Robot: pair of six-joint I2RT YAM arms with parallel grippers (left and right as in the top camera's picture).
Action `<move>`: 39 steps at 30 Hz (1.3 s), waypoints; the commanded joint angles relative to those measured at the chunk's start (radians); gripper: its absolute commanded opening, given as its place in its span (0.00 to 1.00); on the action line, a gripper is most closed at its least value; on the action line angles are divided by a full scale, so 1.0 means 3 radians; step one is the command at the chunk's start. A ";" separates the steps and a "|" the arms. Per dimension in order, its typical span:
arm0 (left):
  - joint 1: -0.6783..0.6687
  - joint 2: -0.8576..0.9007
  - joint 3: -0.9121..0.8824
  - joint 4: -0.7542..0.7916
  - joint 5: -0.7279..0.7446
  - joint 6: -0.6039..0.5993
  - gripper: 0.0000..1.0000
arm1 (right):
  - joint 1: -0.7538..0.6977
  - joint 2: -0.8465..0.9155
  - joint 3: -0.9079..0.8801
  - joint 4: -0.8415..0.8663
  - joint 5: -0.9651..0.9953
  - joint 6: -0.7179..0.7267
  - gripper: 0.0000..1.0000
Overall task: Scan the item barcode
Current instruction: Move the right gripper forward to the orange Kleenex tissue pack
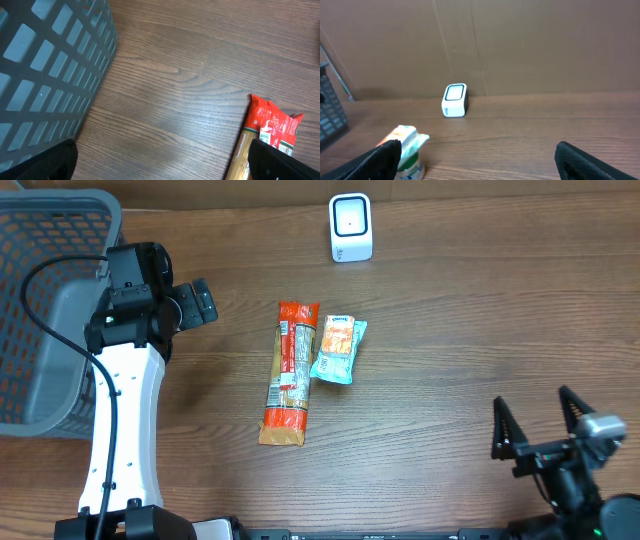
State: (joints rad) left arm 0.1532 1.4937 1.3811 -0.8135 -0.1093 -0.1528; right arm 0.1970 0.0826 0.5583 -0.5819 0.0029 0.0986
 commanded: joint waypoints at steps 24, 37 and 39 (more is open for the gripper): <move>0.0009 0.0036 0.0033 0.0008 -0.0018 0.0062 1.00 | -0.0006 0.3202 0.2650 -0.2145 -0.1239 0.0023 0.88; 0.0009 0.0036 0.0033 0.0006 -0.0018 0.0062 1.00 | 0.0308 0.3848 0.2625 -0.2012 -0.1301 0.0315 0.57; 0.0009 0.0036 0.0034 0.0006 -0.0018 0.0062 1.00 | 0.0446 0.3964 0.2625 -0.1898 -0.1301 0.0399 0.57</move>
State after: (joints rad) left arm 0.1532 1.4944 1.3811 -0.8154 -0.1097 -0.1532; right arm 0.2859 1.2381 1.3258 -1.1748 -0.3706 0.1722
